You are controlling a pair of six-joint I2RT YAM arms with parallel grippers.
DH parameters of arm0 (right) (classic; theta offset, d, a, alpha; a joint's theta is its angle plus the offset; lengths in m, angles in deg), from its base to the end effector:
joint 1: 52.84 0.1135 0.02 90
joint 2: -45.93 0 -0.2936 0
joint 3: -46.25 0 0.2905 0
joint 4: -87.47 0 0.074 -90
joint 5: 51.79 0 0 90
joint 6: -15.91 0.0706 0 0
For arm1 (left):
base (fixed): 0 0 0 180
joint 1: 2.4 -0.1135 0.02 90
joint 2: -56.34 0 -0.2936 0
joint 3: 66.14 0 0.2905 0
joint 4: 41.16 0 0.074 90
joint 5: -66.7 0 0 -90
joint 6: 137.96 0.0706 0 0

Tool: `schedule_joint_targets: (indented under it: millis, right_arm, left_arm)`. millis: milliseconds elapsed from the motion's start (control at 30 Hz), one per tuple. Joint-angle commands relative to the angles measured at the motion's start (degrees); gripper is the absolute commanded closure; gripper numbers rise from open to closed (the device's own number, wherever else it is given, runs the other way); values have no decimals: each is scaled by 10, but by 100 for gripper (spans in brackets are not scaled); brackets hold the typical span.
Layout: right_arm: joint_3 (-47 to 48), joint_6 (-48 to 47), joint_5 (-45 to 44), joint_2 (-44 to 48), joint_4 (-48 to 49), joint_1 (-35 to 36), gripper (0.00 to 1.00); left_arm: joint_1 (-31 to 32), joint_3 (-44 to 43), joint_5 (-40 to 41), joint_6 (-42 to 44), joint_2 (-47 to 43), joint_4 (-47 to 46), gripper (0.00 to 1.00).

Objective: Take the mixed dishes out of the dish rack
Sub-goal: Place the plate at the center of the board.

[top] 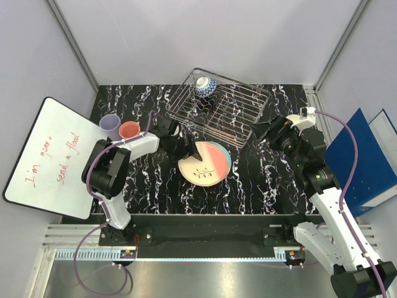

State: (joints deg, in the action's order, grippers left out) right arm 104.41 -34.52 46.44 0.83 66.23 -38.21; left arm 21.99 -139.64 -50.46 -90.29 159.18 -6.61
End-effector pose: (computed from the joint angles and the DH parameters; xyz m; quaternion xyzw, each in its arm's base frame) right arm 0.2279 0.0699 0.3666 0.1169 0.7462 0.3458 0.5568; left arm 0.3498 -0.1940 0.1346 -0.0953 0.9436 -0.3118 0.0576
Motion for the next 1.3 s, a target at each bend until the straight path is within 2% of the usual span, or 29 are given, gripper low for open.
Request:
schedule_joint_targets:
  millis: [0, 167, 233, 267, 300, 333, 367, 400, 500, 800, 900, 967, 1067, 1167, 1267]
  right_arm:
    - [-1, 7, 6, 4, 35, 0, 0]
    - [-8, 11, 9, 0, 45, 0, 0]
    - [-11, 15, 13, -4, 49, 0, 1]
    - [-14, 16, 15, -4, 53, 0, 0]
    - [-15, 18, 16, -8, 54, 0, 0]
    - [-15, 19, 17, -9, 55, 0, 0]
    - [-13, 19, 18, -10, 55, 0, 0]
    - [-13, 18, 18, -10, 55, 0, 0]
    - [-14, 19, 15, -10, 55, 0, 0]
    - [-14, 19, 21, -16, 57, 0, 0]
    - [-16, 19, 22, -16, 58, 0, 0]
    - [-19, 19, 21, -14, 59, 0, 0]
    - [-23, 19, 23, -12, 59, 0, 0]
    - [-26, 19, 26, -14, 60, 0, 0]
    - [-26, 19, 31, -17, 60, 0, 0]
  left_arm:
    - [-3, -8, 74, 48, 24, 108, 7]
    - [7, -32, 74, 67, 45, 129, 8]
    - [16, -42, 71, 75, 57, 128, 17]
    - [20, -44, 66, 78, 60, 127, 25]
    - [22, -47, 62, 79, 63, 124, 47]
    - [23, -44, 59, 76, 63, 120, 59]
    - [23, -43, 51, 73, 62, 112, 67]
    - [23, -41, 48, 72, 61, 107, 86]
    - [23, -33, 41, 67, 49, 95, 100]
    - [23, 14, 17, 56, 5, 47, 100]
    - [22, 73, -26, 22, -36, -48, 100]
    - [22, 129, -61, -15, -59, -151, 100]
    - [22, 174, -66, -54, -96, -267, 100]
    - [22, 205, -78, -79, -98, -343, 100]
    - [23, 205, -85, -93, -75, -362, 100]
